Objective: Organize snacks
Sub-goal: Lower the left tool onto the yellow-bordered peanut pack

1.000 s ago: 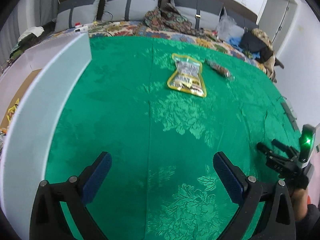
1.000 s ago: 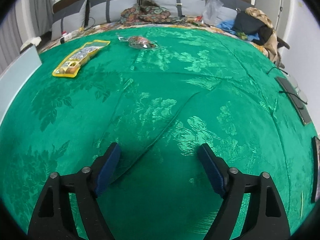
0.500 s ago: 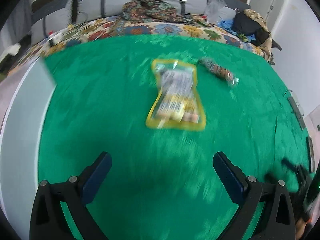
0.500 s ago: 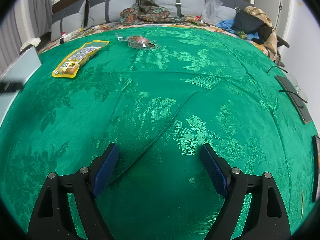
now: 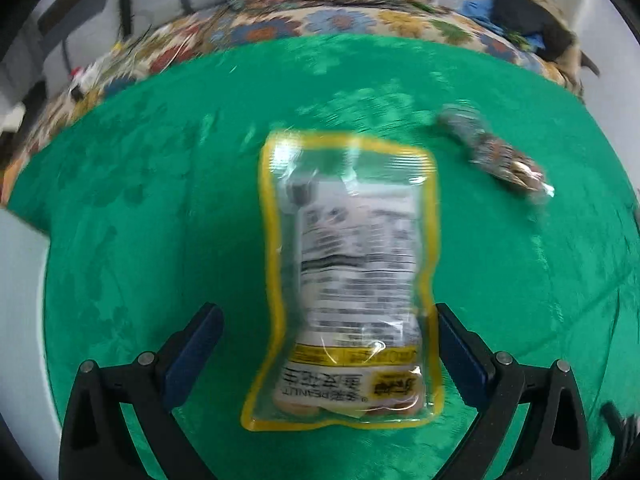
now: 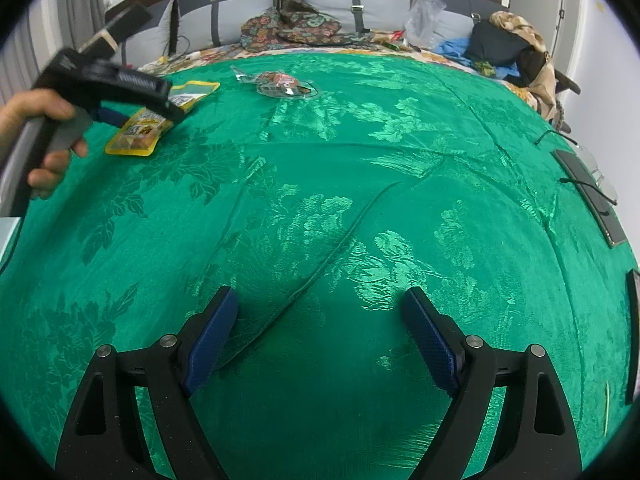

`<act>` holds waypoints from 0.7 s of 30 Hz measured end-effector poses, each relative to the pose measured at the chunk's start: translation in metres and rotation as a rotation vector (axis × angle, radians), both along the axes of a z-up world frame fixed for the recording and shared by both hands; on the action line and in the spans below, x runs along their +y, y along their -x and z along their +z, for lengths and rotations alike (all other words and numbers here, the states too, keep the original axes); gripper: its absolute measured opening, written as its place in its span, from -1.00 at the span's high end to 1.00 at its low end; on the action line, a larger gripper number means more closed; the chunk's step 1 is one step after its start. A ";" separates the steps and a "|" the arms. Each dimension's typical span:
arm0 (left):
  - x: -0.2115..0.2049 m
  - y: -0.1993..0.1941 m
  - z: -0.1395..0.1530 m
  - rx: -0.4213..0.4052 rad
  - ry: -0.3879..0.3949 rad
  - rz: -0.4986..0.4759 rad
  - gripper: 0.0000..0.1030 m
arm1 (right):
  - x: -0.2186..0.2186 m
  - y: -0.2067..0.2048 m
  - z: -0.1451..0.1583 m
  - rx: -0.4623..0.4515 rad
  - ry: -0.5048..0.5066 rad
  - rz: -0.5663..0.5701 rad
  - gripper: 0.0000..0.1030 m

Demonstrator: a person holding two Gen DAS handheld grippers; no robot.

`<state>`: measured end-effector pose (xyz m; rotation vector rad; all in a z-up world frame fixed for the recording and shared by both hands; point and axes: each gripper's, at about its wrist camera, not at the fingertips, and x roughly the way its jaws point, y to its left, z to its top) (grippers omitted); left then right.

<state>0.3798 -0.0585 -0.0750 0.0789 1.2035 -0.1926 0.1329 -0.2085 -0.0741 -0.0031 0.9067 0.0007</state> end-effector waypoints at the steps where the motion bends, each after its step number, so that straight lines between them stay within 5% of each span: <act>1: 0.005 -0.001 -0.001 -0.022 -0.002 0.025 -0.99 | 0.000 -0.001 0.000 0.000 0.000 0.000 -0.70; 18: 0.032 0.004 -0.004 -0.080 -0.013 0.065 -0.99 | 0.000 0.000 0.000 0.000 0.000 0.000 -0.70; 21: 0.037 0.014 -0.001 -0.114 -0.008 0.051 -0.73 | 0.000 0.000 0.000 0.001 0.000 0.000 -0.70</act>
